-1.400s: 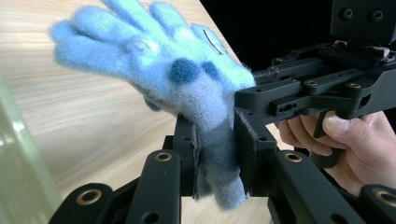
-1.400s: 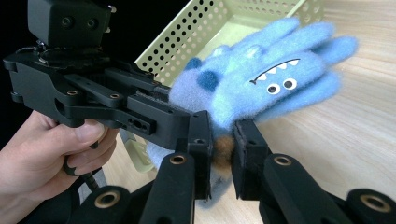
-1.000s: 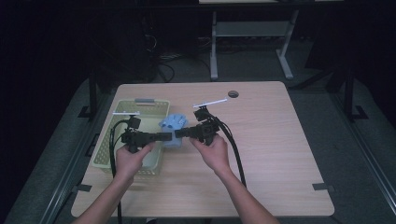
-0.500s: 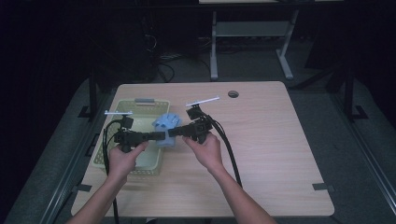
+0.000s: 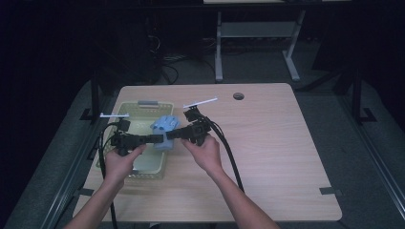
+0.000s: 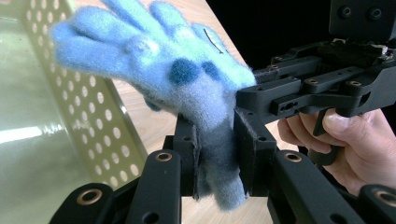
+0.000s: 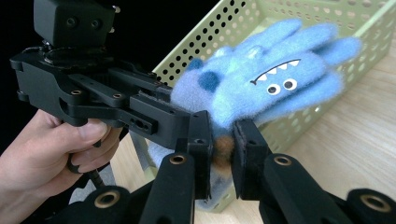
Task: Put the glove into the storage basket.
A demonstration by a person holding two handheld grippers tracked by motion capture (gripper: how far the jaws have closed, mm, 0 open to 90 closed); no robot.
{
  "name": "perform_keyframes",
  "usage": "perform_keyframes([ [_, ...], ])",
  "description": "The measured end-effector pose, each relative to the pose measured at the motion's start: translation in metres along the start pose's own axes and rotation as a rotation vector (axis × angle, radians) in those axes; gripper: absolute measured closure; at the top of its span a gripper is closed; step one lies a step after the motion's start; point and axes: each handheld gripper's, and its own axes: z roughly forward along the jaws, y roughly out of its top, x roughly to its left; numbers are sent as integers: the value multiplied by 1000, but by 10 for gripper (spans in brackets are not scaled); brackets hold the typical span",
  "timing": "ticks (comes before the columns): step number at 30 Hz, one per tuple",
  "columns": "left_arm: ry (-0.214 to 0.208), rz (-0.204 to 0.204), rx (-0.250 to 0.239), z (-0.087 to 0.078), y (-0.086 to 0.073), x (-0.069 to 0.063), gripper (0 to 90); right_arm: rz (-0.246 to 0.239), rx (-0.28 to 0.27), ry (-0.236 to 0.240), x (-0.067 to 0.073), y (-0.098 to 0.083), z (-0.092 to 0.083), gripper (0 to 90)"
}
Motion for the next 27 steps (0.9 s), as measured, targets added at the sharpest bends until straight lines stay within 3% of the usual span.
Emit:
perform_keyframes([
  [27,23,-34,2,-28,-5,25,713,12,23,52,7,7,40,791],
])
